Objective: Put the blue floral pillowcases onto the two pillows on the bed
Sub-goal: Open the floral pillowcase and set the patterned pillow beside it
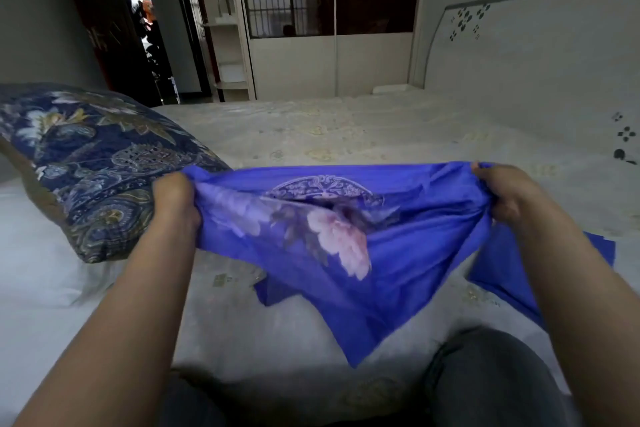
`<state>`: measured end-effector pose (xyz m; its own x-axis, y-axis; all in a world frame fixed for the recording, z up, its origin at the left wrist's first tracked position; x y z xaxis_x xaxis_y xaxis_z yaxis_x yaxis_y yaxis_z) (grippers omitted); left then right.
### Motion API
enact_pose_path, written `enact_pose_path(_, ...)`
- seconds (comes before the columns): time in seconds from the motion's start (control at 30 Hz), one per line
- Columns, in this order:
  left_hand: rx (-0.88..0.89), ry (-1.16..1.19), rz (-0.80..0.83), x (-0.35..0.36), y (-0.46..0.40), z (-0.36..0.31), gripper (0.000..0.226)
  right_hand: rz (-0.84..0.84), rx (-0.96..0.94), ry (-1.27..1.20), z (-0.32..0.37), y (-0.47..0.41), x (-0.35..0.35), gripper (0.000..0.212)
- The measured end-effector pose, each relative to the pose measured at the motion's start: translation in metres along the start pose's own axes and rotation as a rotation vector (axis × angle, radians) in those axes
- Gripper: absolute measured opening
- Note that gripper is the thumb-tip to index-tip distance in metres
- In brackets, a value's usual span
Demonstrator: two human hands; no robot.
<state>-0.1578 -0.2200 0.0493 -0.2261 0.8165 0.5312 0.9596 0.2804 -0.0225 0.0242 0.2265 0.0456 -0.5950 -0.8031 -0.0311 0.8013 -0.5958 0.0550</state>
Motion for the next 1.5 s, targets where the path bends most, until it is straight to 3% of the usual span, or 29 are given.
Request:
enact_pose_path(0.07, 0.163, -0.205, 0.106, 0.009, 0.008, -0.031, 0.036, 0.021, -0.073, 0.160, 0.005, 0.002, 0.009, 0.030)
enact_pose_path(0.13, 0.218, -0.517, 0.326, 0.024, 0.019, -0.050, 0.041, 0.145, -0.199, 0.273, 0.017, 0.010, 0.025, 0.025)
enact_pose_path(0.2, 0.151, -0.945, 0.576, 0.029, 0.030, -0.054, 0.054, 0.324, -0.274, 0.492, 0.023, 0.017, 0.038, 0.020)
enact_pose_path(0.27, 0.062, -1.561, 0.828, 0.022, 0.051, -0.051, 0.056, 0.461, -0.195, 0.808, 0.016, 0.022, 0.042, 0.020)
enact_pose_path(0.3, 0.004, -1.763, 0.938, 0.015, 0.061, -0.050, 0.049, 0.560, -0.103, 0.940, 0.009, 0.028, 0.045, 0.021)
enact_pose_path(0.33, -0.025, -1.821, 1.035, 0.012, 0.073, -0.050, 0.040, 0.669, -0.014, 1.010, 0.002, 0.036, 0.047, 0.022)
enact_pose_path(0.4, -0.053, -1.596, 1.138, 0.008, 0.087, -0.058, 0.025, 0.843, 0.105, 0.952, -0.004, 0.047, 0.051, 0.022)
enact_pose_path(0.47, -0.167, -1.227, 1.113, 0.004, 0.091, -0.074, 0.024, 0.871, 0.161, 0.884, -0.003, 0.044, 0.054, 0.030)
enact_pose_path(0.53, -0.066, -1.108, 0.905, 0.006, 0.064, -0.083, 0.017, 0.624, 0.068, 0.882, 0.007, 0.019, 0.058, 0.024)
enact_pose_path(0.6, 0.383, -1.317, 0.417, 0.013, 0.022, -0.088, 0.007, 0.104, -0.209, 0.861, 0.032, -0.016, 0.062, 0.007)
enact_pose_path(0.63, 0.616, -1.414, 0.164, 0.019, 0.019, -0.087, 0.018, -0.148, -0.347, 0.864, 0.044, -0.022, 0.068, 0.012)
enact_pose_path(0.67, 0.787, -1.488, 0.027, 0.028, 0.022, -0.077, 0.034, -0.309, -0.431, 0.907, 0.050, -0.021, 0.079, 0.032)
enact_pose_path(0.7, 0.915, -1.528, -0.007, 0.037, 0.028, -0.063, 0.047, -0.353, -0.455, 0.984, 0.046, -0.021, 0.094, 0.054)
enact_pose_path(0.77, 1.068, -1.572, 0.126, 0.057, 0.046, -0.018, 0.059, -0.285, -0.451, 1.194, 0.024, -0.019, 0.127, 0.076)
enact_pose_path(0.83, 1.062, -1.578, 0.417, 0.071, 0.071, 0.041, 0.053, -0.143, -0.453, 1.287, -0.008, -0.014, 0.150, 0.062)
enact_pose_path(0.87, 0.900, -1.591, 0.567, 0.071, 0.086, 0.068, 0.043, -0.042, -0.407, 1.285, -0.025, -0.012, 0.157, 0.049)
enact_pose_path(0.9, 0.632, -1.648, 0.679, 0.064, 0.094, 0.102, 0.042, 0.097, -0.320, 1.278, -0.050, -0.011, 0.161, 0.042)
enact_pose_path(0.97, 0.179, -1.816, 0.811, 0.031, 0.104, 0.153, 0.070, 0.406, -0.136, 1.258, -0.092, -0.003, 0.167, 0.049)
enact_pose_path(1.0, 0.099, -1.870, 0.814, 0.016, 0.104, 0.165, 0.080, 0.515, -0.089, 1.250, -0.110, -0.002, 0.170, 0.049)
enact_pose_path(1.07, 0.085, -1.865, 0.728, -0.003, 0.091, 0.167, 0.084, 0.569, -0.124, 1.152, -0.121, 0.002, 0.172, 0.044)
enact_pose_path(1.2, 0.092, -1.896, 0.549, -0.029, 0.050, 0.140, 0.030, 0.529, -0.283, 0.915, -0.104, 0.003, 0.185, 0.039)
enact_pose_path(1.27, 0.118, -1.763, 0.465, -0.038, 0.030, 0.116, 0.023, 0.499, -0.305, 0.740, -0.085, 0.012, 0.201, 0.035)
enact_pose_path(1.4, 0.318, -1.580, 0.284, -0.037, -0.002, 0.050, 0.022, 0.768, 0.016, -0.115, -0.065, 0.046, 0.246, 0.018)
enact_pose_path(1.5, 0.429, -1.591, 0.271, -0.019, 0.000, 0.027, 0.022, 0.964, 0.065, -0.135, -0.064, 0.067, 0.275, 0.026)
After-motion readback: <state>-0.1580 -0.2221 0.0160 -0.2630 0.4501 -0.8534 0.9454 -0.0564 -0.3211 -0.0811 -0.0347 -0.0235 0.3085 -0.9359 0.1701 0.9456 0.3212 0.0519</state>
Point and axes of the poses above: each hand's wrist, its own y-axis away from the middle knuckle, its own x-axis out of the palm, z = x × y, the point moved 6 cm from there along -y, towards the middle knuckle, and after that the axes turned 10 degrees about y, right-handed, at the moved point
